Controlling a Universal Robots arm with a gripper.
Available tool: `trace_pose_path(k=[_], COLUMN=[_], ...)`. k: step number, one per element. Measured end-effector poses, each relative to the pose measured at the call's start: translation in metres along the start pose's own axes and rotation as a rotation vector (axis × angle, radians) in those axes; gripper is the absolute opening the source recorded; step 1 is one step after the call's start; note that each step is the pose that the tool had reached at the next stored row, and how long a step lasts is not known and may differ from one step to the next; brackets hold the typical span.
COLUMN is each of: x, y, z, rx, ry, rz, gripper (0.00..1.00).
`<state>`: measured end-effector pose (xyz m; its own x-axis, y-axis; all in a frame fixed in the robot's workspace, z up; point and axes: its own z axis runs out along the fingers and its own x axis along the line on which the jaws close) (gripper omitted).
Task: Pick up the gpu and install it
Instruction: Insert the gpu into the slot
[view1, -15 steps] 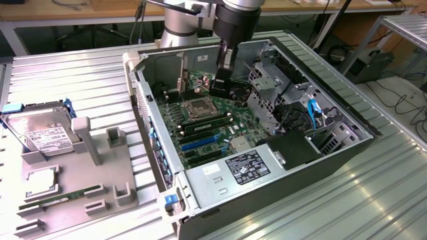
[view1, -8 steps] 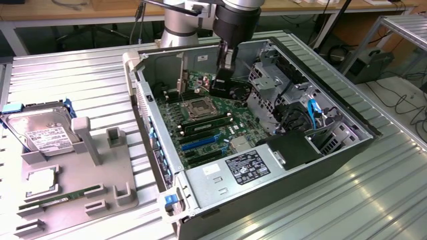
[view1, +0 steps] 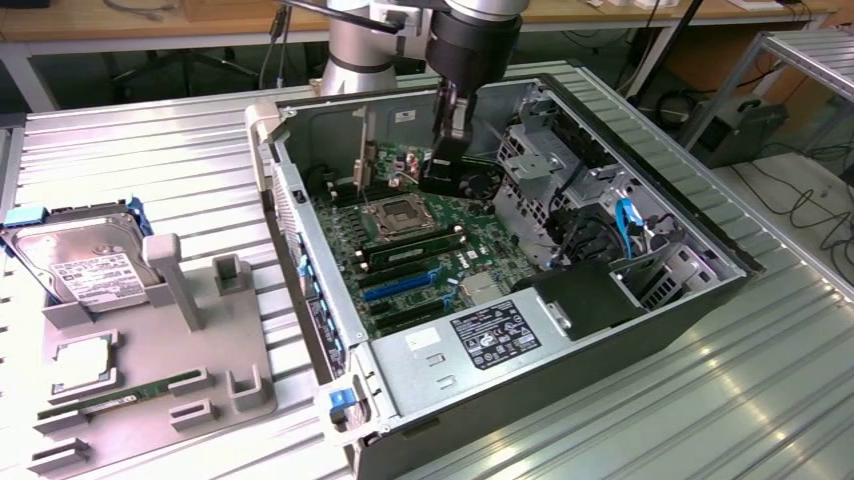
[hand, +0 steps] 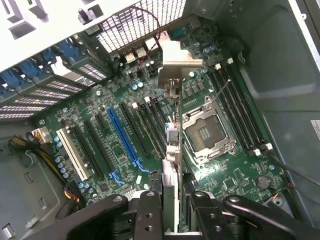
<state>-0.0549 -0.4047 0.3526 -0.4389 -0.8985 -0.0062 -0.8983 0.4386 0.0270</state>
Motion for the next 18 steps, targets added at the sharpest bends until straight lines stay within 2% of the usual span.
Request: trace_pose_path(k=[18], x=[0.0], y=[0.0], z=[0.0], rx=[-0.0004], ry=[0.0017], rz=[-0.064], gripper=[0.26])
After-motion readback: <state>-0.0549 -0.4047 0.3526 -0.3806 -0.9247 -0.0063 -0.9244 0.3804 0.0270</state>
